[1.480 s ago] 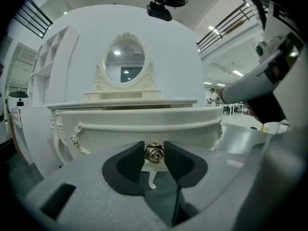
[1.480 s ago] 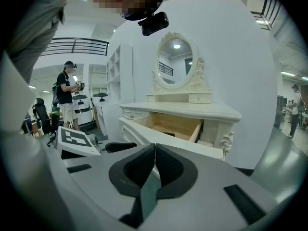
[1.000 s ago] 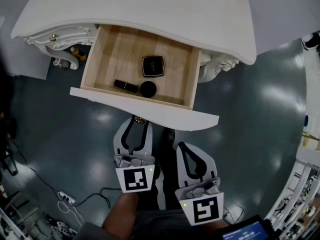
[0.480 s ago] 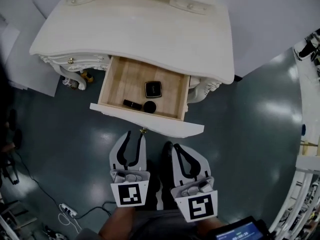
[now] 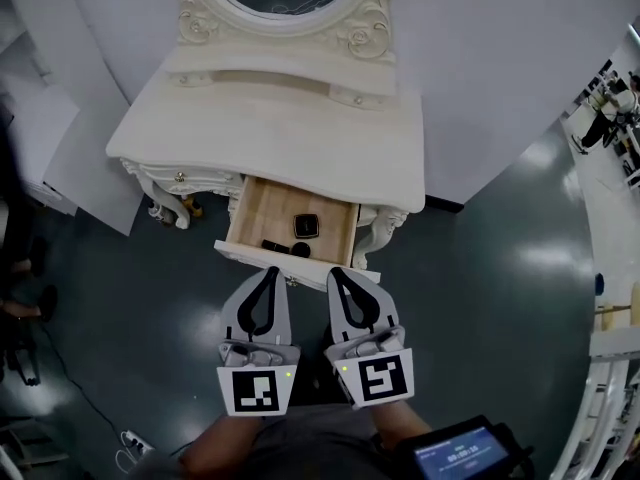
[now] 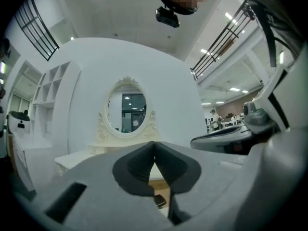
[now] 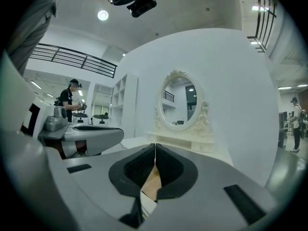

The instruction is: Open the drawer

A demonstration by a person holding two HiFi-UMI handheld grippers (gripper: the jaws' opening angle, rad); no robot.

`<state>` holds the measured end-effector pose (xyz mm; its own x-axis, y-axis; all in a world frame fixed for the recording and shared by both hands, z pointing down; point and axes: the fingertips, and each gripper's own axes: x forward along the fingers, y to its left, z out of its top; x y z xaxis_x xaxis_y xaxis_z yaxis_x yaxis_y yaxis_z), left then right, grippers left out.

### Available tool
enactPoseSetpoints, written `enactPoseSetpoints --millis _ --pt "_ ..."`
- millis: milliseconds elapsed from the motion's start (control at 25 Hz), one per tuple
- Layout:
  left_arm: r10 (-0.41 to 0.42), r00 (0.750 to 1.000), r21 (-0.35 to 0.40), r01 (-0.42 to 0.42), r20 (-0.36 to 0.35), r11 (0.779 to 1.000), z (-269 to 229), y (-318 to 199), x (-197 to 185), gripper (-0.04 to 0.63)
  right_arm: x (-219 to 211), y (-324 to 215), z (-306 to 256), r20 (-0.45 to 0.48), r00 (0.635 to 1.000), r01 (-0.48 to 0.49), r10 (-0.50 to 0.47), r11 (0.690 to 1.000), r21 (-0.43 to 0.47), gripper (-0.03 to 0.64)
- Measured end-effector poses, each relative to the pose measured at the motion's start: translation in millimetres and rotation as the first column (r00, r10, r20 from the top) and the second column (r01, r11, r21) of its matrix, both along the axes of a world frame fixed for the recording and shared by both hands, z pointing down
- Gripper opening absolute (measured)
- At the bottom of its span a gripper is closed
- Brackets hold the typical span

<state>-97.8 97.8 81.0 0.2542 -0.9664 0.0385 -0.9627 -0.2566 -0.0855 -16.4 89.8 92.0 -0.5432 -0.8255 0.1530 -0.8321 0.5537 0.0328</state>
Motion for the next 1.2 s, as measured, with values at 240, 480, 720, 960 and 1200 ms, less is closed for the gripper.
enactPoseSetpoints --millis 240,480,720,960,1200 --pt "-0.007 1.000 0.037 0.007 0.016 0.999 -34 8 -6 0.015 -6 8 -28 0.019 1.000 0.019 -0.020 0.998 0.062 0.014" --pt "-0.012 1.000 0.048 0.011 0.015 0.999 -45 14 -8 0.015 -6 11 -43 0.035 0.999 0.005 -0.009 0.995 0.098 0.014" --pt "-0.014 1.000 0.073 0.013 0.020 0.997 -59 15 -6 0.015 -6 12 -54 0.012 1.000 0.007 -0.009 0.992 0.123 0.014" --pt "-0.011 1.000 0.070 0.010 0.014 0.998 -58 13 -4 0.015 -6 11 -54 0.009 1.000 0.008 -0.010 0.991 0.137 0.014" --pt "-0.022 1.000 0.066 0.021 0.008 0.998 -58 14 -8 0.015 -9 13 -54 0.009 1.000 0.013 -0.015 0.991 0.136 0.014"
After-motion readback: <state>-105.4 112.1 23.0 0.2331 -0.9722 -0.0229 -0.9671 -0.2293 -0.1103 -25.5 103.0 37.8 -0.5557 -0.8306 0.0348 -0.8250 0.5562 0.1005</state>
